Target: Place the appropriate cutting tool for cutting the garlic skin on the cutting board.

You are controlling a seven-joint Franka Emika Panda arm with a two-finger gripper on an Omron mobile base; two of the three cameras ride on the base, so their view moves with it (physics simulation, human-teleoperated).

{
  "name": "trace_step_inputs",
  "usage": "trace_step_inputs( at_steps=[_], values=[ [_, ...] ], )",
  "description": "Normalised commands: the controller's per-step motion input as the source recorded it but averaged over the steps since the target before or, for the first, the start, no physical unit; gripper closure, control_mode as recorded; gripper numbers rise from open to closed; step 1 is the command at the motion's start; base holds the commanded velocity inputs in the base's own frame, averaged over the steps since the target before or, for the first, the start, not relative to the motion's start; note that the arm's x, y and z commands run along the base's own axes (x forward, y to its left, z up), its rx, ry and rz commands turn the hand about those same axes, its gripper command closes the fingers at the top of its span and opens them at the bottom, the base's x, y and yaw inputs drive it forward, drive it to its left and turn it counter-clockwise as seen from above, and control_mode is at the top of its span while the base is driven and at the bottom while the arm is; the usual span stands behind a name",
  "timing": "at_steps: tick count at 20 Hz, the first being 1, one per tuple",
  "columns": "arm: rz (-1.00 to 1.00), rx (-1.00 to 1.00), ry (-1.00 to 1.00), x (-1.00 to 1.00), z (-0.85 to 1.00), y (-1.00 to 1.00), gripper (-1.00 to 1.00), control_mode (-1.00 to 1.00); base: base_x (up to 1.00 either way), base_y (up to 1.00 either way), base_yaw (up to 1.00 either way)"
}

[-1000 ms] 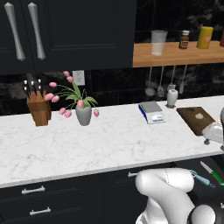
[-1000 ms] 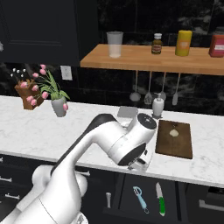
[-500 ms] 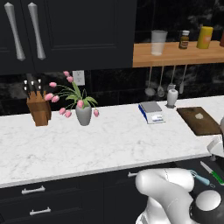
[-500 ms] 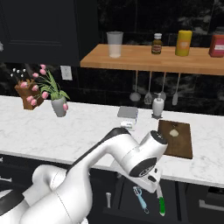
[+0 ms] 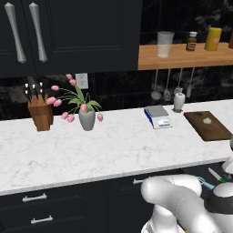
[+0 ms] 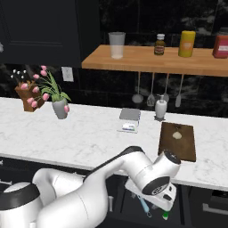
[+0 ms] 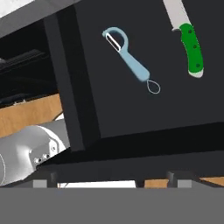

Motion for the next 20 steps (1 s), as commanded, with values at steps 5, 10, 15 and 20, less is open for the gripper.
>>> trace_step_inputs(
  at_steps=[5,10,15,20],
  values=[
    [0.21,0.01,0.0,0.14,-0.53,-0.47,-1.0,-1.0,0.0,0.0,0.0],
    [0.19,0.02,0.04,0.25,-0.46,-0.27,-1.0,-1.0,0.0,0.0,0.0],
    [0.07,0.01,0.11,0.12,-0.57,-0.03,-1.0,-1.0,0.0,0.0,0.0],
    [0.0,0.0,0.12,0.0,-0.62,0.0,-1.0,-1.0,0.0,0.0,0.0]
  ],
)
